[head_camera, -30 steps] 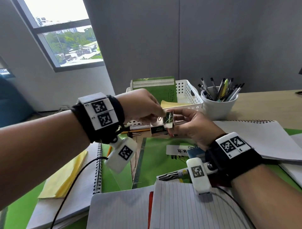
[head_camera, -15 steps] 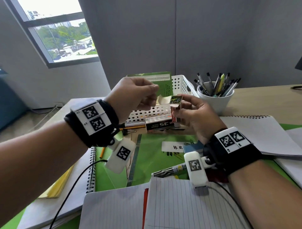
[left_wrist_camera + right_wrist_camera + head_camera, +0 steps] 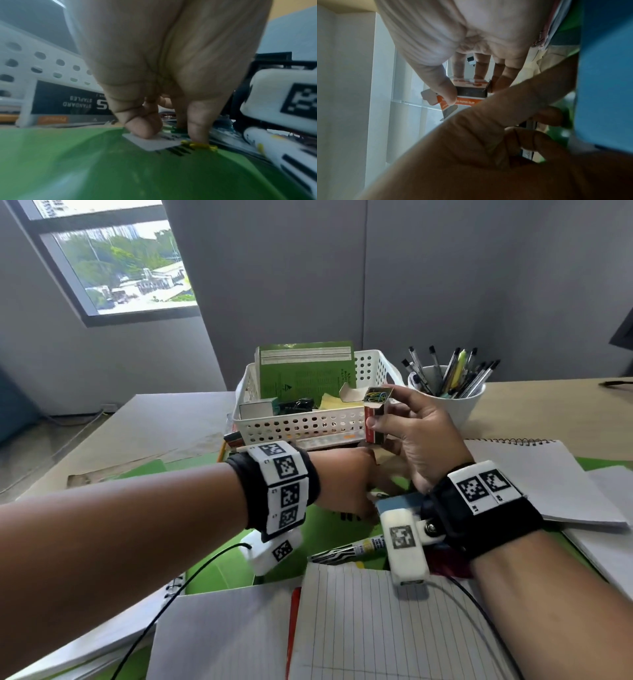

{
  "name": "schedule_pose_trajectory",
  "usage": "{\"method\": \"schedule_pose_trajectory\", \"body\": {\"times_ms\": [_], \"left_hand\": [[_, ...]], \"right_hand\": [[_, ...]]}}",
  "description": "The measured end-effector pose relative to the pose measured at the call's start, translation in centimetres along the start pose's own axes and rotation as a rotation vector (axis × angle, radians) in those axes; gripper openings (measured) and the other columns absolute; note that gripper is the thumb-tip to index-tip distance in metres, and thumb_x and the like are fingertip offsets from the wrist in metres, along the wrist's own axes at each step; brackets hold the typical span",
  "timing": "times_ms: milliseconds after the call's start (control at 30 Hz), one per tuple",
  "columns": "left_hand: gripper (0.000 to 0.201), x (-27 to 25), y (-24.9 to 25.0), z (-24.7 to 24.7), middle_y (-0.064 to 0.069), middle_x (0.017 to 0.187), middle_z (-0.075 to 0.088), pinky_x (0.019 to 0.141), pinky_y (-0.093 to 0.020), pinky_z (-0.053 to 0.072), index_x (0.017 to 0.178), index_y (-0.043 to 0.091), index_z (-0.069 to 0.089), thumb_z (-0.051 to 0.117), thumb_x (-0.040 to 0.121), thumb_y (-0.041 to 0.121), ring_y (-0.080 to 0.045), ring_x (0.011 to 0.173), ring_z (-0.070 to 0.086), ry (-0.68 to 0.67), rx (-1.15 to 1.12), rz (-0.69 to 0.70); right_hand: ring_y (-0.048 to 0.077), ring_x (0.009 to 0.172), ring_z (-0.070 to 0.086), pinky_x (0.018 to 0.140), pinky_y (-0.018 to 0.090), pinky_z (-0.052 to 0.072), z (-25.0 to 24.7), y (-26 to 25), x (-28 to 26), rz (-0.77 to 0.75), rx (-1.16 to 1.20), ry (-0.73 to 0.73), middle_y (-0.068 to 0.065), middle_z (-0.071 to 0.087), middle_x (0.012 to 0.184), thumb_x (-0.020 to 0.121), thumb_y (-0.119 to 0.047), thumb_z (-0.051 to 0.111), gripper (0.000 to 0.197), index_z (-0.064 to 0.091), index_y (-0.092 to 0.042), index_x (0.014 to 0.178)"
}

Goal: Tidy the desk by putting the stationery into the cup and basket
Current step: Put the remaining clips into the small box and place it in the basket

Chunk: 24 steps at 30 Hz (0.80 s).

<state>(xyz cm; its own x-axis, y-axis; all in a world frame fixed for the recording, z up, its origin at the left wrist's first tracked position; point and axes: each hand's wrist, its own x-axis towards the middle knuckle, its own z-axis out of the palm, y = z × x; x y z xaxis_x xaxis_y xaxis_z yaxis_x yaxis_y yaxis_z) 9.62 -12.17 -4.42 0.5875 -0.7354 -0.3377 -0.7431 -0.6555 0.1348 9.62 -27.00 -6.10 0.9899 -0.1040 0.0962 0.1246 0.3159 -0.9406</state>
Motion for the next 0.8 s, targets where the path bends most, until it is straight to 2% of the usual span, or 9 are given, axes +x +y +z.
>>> {"method": "schedule_pose_trajectory", "body": {"times_ms": [100, 167, 300, 400, 433, 500, 567, 700, 800], "left_hand": [[0.02, -0.5, -0.4, 0.1, 0.009, 0.113, 0.07, 0.09, -0.033, 0.055, 0.11, 0.035, 0.078, 0.069, 0.093, 0.04, -0.016, 0.099, 0.064, 0.078, -0.005, -0.056], [0.018, -1.3, -1.2, 0.1, 0.011, 0.103, 0.074, 0.088, -0.032, 0.056, 0.103, 0.029, 0.079, 0.067, 0.094, 0.04, -0.013, 0.093, 0.067, 0.094, 0.024, -0.121], [0.015, -3.5, -3.0, -0.2, 0.018, 0.099, 0.075, 0.086, -0.026, 0.055, 0.104, 0.031, 0.079, 0.068, 0.095, 0.028, -0.005, 0.089, 0.067, 0.104, -0.028, -0.183], [0.02, -4.4, -3.5, -0.7, 0.021, 0.097, 0.072, 0.074, -0.012, 0.047, 0.109, 0.034, 0.078, 0.066, 0.096, 0.026, 0.01, 0.072, 0.059, 0.061, -0.068, -0.21], [0.021, -4.6, -3.5, -0.8, 0.021, 0.098, 0.072, 0.074, -0.012, 0.047, 0.111, 0.035, 0.078, 0.067, 0.096, 0.027, 0.012, 0.071, 0.059, 0.049, -0.069, -0.203], [0.024, -4.9, -3.3, -0.8, 0.021, 0.105, 0.073, 0.085, -0.02, 0.053, 0.116, 0.036, 0.077, 0.071, 0.092, 0.034, 0.005, 0.086, 0.064, 0.024, -0.042, -0.176], [0.027, -5.1, -2.8, -0.5, 0.019, 0.108, 0.073, 0.09, -0.027, 0.056, 0.117, 0.035, 0.075, 0.072, 0.09, 0.042, -0.007, 0.095, 0.067, 0.003, 0.029, -0.169], [0.02, -5.6, -1.9, 0.4, 0.012, 0.106, 0.072, 0.086, -0.034, 0.058, 0.109, 0.03, 0.075, 0.06, 0.098, 0.036, -0.017, 0.097, 0.067, -0.015, 0.235, -0.147], [0.019, -5.9, -1.7, 0.8, 0.008, 0.101, 0.07, 0.081, -0.035, 0.058, 0.108, 0.028, 0.071, 0.054, 0.101, 0.03, -0.019, 0.092, 0.066, -0.03, 0.277, -0.159]], "right_hand": [[0.029, 0.094, 0.07, 0.08, 0.049, 0.06, 0.0, 0.2, 0.1, -0.004, -0.009, -0.005, 0.007, 0.075, 0.096, 0.079, 0.012, 0.074, 0.046, 0.072, -0.013, 0.117], [0.026, 0.091, 0.07, 0.076, 0.043, 0.059, 0.1, 0.2, 0.1, 0.0, -0.013, -0.004, 0.003, 0.076, 0.093, 0.079, 0.012, 0.074, 0.046, 0.071, -0.013, 0.118], [0.027, 0.092, 0.071, 0.08, 0.046, 0.061, 0.2, 0.1, 0.1, 0.006, -0.011, -0.004, 0.005, 0.075, 0.094, 0.08, 0.013, 0.072, 0.045, 0.071, -0.012, 0.118], [0.027, 0.092, 0.072, 0.082, 0.047, 0.061, 0.4, 0.2, 0.0, 0.007, -0.023, -0.015, 0.004, 0.076, 0.093, 0.081, 0.013, 0.072, 0.044, 0.071, -0.012, 0.117], [0.027, 0.093, 0.072, 0.083, 0.047, 0.061, 0.4, 0.1, 0.0, 0.007, -0.023, -0.018, 0.005, 0.076, 0.094, 0.081, 0.013, 0.072, 0.044, 0.071, -0.012, 0.117], [0.027, 0.093, 0.072, 0.081, 0.044, 0.062, 0.4, 0.1, -0.1, 0.008, -0.021, -0.022, 0.003, 0.076, 0.092, 0.081, 0.013, 0.072, 0.044, 0.071, -0.013, 0.116], [0.025, 0.091, 0.072, 0.076, 0.04, 0.062, 0.5, 0.1, -0.2, 0.008, -0.018, -0.028, 0.001, 0.076, 0.089, 0.081, 0.013, 0.072, 0.043, 0.071, -0.013, 0.115], [0.024, 0.09, 0.072, 0.071, 0.036, 0.062, 0.6, -0.1, -0.5, 0.006, -0.004, -0.032, 0.003, 0.075, 0.092, 0.08, 0.013, 0.072, 0.045, 0.07, -0.011, 0.117], [0.025, 0.093, 0.071, 0.08, 0.043, 0.063, 0.7, -0.1, -0.6, 0.011, -0.009, -0.036, 0.003, 0.075, 0.091, 0.08, 0.014, 0.072, 0.044, 0.069, -0.013, 0.115]]}}
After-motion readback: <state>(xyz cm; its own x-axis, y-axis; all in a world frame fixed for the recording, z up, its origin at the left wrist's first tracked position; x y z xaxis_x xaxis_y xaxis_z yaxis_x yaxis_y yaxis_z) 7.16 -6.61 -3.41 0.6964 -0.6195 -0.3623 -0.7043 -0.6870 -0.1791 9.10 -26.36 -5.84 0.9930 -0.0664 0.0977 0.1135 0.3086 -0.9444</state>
